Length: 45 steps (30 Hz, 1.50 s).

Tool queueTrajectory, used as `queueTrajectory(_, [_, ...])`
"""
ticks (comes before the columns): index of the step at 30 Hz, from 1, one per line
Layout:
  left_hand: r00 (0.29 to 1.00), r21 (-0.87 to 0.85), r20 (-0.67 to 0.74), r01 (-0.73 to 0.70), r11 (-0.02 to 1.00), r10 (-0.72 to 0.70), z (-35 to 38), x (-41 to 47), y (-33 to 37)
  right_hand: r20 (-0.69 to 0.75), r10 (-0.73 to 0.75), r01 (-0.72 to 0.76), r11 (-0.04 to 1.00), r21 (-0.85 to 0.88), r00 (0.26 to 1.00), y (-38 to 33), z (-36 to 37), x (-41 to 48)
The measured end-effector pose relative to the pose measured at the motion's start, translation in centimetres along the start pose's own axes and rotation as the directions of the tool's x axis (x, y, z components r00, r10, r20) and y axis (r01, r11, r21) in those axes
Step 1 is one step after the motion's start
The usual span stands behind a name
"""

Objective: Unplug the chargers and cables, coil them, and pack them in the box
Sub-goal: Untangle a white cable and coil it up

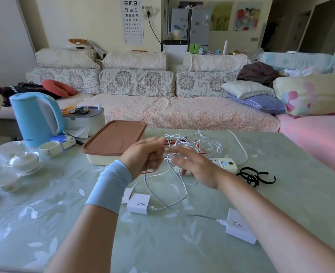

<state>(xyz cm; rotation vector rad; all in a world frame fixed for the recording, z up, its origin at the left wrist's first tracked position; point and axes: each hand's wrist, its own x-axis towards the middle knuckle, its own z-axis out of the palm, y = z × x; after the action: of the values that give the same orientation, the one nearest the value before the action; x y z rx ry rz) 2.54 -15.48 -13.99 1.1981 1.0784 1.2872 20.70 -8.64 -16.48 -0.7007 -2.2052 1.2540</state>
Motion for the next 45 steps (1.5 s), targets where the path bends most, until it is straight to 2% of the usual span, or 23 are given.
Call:
queueTrajectory(3, [0.984, 0.162, 0.014, 0.175, 0.971, -0.18, 0.8, -0.1, -0.5, -0.086, -0.044, 0.032, 0.991, -0.129, 0.995, -0.7, 0.3, 0.5])
queueTrajectory(5, [0.98, 0.187, -0.03, 0.199, 0.962, -0.196, 0.5, -0.1, -0.7, -0.116, -0.03, 0.001, 0.969, -0.246, 0.993, -0.3, 0.0, 0.9])
queueTrajectory(8, [0.992, 0.262, -0.078, 0.113, 0.958, -0.095, 0.5, -0.1, -0.5, 0.018, 0.079, -0.076, 0.988, -0.131, 0.997, -0.8, 0.1, 0.5])
queueTrajectory(11, [0.977, 0.32, -0.207, 0.026, 0.947, 0.043, 0.7, -0.3, -0.3, 0.191, 0.222, -0.207, 0.974, -0.093, 0.956, -1.5, 0.2, 0.1])
queueTrajectory(13, [0.947, 0.224, -0.302, -0.04, 0.974, 0.108, 0.1, -0.4, 0.0, 0.283, 0.32, -0.3, 0.947, -0.113, 0.904, -1.2, -0.3, -0.1])
queueTrajectory(15, [0.914, -0.052, -0.385, -0.157, 0.986, 0.125, -1.1, -0.3, 0.5, 0.322, 0.421, -0.36, 0.903, -0.234, 0.848, -0.5, -1.0, -0.3])
queueTrajectory(17, [0.879, -0.223, -0.462, -0.24, 0.945, 0.115, -2.0, -0.2, 0.5, 0.292, 0.495, -0.392, 0.853, -0.345, 0.819, 0.4, -1.2, -0.5])
queueTrajectory(19, [0.832, -0.195, -0.549, -0.216, 0.957, 0.076, -2.2, 0.0, -0.1, 0.213, 0.511, -0.418, 0.833, -0.363, 0.833, 0.8, -1.3, -0.5])
queueTrajectory(21, [0.754, 0.002, -0.653, -0.089, 0.996, 0.068, -2.3, 0.2, -0.8, 0.006, 0.441, -0.386, 0.79, -0.476, 0.897, 0.8, -1.5, -0.2])
queueTrajectory(22, [0.716, 0.207, -0.688, 0.042, 0.977, 0.116, -2.7, 0.3, -1.3, -0.14, 0.347, -0.362, 0.739, -0.568, 0.927, 0.7, -1.7, 0.0])
queueTrajectory(24, [0.698, 0.634, -0.656, 0.301, 0.713, 0.289, -3.0, 0.2, -1.8, -0.294, 0.151, -0.321, 0.637, -0.701, 0.944, 0.5, -1.9, 0.3])
queueTrajectory(25, [0.708, 0.762, -0.591, 0.332, 0.556, 0.387, -2.9, 0.2, -2.0, -0.295, 0.108, -0.295, 0.631, -0.717, 0.949, 0.2, -1.7, 0.2])
queueTrajectory(26, [0.719, 0.853, -0.49, 0.28, 0.44, 0.494, -2.5, 0.3, -2.2, -0.282, 0.085, -0.272, 0.626, -0.731, 0.955, -0.1, -1.5, 0.2])
queueTrajectory(28, [0.734, 0.967, -0.176, 0.005, 0.253, 0.656, -0.9, 0.4, -2.0, -0.259, 0.038, -0.231, 0.592, -0.772, 0.965, -0.5, -0.7, 0.3])
queueTrajectory(30, [0.816, 0.969, 0.04, -0.172, 0.176, 0.577, 1.2, 0.6, -1.4, -0.297, -0.021, -0.224, 0.606, -0.764, 0.955, -0.5, 0.0, 0.6])
queueTrajectory(32, [0.927, 0.947, 0.028, -0.144, 0.286, 0.375, 2.9, 0.9, -1.7, -0.358, -0.092, -0.22, 0.643, -0.734, 0.929, -0.4, 0.3, 1.0])
queueTrajectory(33, [0.941, 0.931, -0.026, -0.1, 0.35, 0.337, 3.4, 1.0, -2.1, -0.378, -0.133, -0.199, 0.668, -0.717, 0.916, -0.1, 0.4, 1.2])
queueTrajectory(36, [0.942, 0.893, -0.202, 0.065, 0.446, 0.267, 3.3, 0.8, -2.1, -0.441, -0.222, -0.144, 0.74, -0.657, 0.87, 0.3, 0.2, 1.2])
queueTrajectory(38, [0.929, 0.862, -0.234, 0.061, 0.503, 0.288, 2.8, 0.7, -1.2, -0.477, -0.283, -0.176, 0.681, -0.711, 0.832, 0.5, -0.2, 1.3])
queueTrajectory(39, [0.914, 0.838, -0.237, 0.021, 0.545, 0.33, 2.6, 0.6, -0.7, -0.495, -0.293, -0.224, 0.631, -0.743, 0.818, 0.8, -0.5, 1.3])
queueTrajectory(41, [0.844, 0.676, -0.336, -0.094, 0.731, 0.419, 2.1, 0.2, 0.3, -0.547, -0.242, -0.318, 0.602, -0.733, 0.802, 1.6, -1.2, 1.5])
queueTrajectory(43, [0.731, 0.329, -0.564, -0.23, 0.916, 0.385, 0.7, -0.1, 0.9, -0.589, -0.128, -0.317, 0.743, -0.59, 0.798, 2.2, -1.9, 1.4])
queueTrajectory(45, [0.599, 0.109, -0.74, -0.341, 0.934, 0.305, -1.5, -0.4, 0.9, -0.563, -0.034, -0.223, 0.898, -0.381, 0.826, 2.4, -2.1, 1.5])
